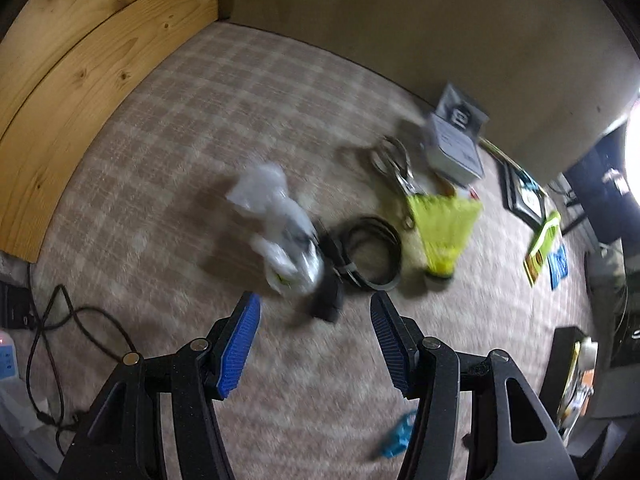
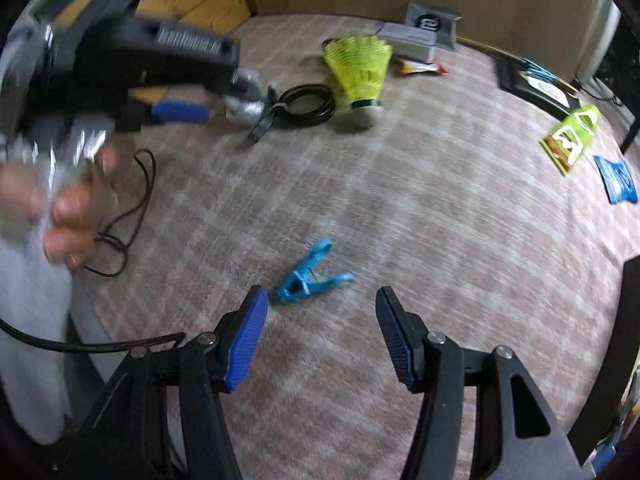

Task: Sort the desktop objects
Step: 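Grasp the plastic-wrapped white item with the left tool while the right tool grasps the blue clip, then carry the plastic-wrapped item and blue clip into the bin and open both tools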

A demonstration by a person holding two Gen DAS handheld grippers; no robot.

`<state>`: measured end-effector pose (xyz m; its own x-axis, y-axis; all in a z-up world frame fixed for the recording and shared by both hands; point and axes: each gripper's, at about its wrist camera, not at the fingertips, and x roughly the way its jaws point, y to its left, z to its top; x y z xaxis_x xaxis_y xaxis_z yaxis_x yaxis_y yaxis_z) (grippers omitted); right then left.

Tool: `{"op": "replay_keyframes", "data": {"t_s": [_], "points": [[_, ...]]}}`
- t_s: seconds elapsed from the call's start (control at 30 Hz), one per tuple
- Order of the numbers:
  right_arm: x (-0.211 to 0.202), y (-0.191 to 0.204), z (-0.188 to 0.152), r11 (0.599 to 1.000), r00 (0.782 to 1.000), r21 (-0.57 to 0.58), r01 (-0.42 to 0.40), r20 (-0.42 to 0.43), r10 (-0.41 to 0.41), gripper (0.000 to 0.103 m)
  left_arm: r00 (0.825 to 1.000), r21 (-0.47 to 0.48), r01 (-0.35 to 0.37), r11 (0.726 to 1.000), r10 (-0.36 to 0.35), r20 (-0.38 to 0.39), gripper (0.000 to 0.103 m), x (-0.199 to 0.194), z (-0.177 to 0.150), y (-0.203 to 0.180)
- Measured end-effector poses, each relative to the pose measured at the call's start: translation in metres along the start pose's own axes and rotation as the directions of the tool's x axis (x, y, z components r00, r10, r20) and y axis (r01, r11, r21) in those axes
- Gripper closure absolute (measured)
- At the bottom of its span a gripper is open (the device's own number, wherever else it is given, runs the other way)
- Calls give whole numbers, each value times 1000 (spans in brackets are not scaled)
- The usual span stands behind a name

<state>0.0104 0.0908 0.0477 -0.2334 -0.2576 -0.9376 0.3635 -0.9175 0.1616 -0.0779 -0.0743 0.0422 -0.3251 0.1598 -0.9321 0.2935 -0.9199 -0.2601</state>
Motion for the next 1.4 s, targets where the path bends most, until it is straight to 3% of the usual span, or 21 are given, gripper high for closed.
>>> {"op": "replay_keyframes", "data": {"t_s": [0.37, 0.47, 0.57, 0.6, 1.0, 1.23, 1.4], "points": [[36, 14, 13, 998, 995, -12, 69, -66, -69, 46, 998, -7, -61, 998, 61, -26, 49, 33, 22, 11], [43, 11, 14, 998, 995, -6, 57, -87, -58, 46, 997, 4, -71, 997, 71, -33, 57, 40, 21, 12], [40, 7, 14, 999, 996, -9, 49, -73, -50, 51, 995, 26, -96, 995, 96, -15, 67, 41, 20, 11], [39, 4, 14, 999, 996, -8, 53, -73, -54, 58, 995, 30, -103, 994, 104, -13, 72, 42, 21, 11], [27, -29, 6, 998, 997, 52, -19, -73, 22, 70, 995, 41, -103, 994, 102, 10, 74, 36, 1, 14], [3, -61, -1, 993, 999, 112, -35, -29, 39, 70, 996, 99, -81, 992, 77, 46, 74, 16, -18, -8], [-20, -94, -22, 982, 999, 185, -34, 10, 33, 70, 998, 180, -42, 983, 31, 62, 74, 2, -27, -54]]}}
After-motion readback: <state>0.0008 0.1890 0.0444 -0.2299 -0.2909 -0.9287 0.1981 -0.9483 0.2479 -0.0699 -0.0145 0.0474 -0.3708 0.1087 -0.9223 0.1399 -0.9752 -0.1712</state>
